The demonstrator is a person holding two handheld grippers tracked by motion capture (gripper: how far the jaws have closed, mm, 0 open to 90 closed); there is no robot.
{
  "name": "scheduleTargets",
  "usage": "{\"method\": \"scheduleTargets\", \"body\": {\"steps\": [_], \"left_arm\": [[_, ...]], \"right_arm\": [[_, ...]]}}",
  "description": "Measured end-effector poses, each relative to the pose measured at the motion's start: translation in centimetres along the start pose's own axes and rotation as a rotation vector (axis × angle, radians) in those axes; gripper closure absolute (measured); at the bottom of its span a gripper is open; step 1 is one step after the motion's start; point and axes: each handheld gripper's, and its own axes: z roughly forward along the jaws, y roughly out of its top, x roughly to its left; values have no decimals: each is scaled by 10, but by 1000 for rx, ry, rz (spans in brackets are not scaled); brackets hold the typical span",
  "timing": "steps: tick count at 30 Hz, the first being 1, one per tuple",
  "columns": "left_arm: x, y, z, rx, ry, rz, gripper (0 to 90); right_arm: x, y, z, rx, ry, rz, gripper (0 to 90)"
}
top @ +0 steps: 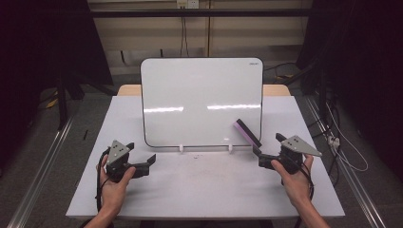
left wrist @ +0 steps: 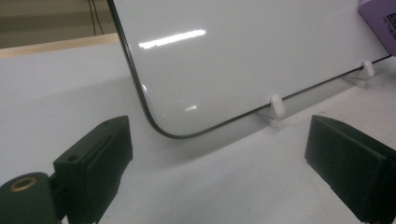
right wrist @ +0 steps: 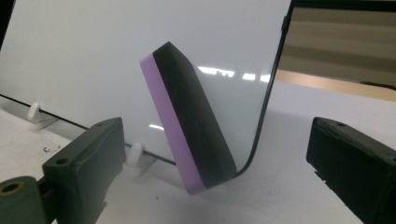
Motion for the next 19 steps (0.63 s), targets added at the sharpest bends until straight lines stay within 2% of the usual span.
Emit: {"method": "scheduleTargets", "body": {"steps": [3, 6, 8, 14, 19], "left_arm": [[-1, 0, -1, -4, 2, -6, 67], [-2, -1, -4, 1, 10, 18, 62], [-4, -1, -4, -4, 15, 19, 58], [-7, -4, -3, 8, 11, 24, 58], [-9, -5, -2, 17, 8, 27, 58]], "right_arm": [[-3, -6, -5, 10, -6, 11, 48], [-5, -13, -10, 21, -13, 14, 53], [-7, -17, -13, 28, -15, 27, 55], [-11, -28, -27, 1, -47, 55, 64], [-12, -33, -30, 10, -43, 76, 62]]}}
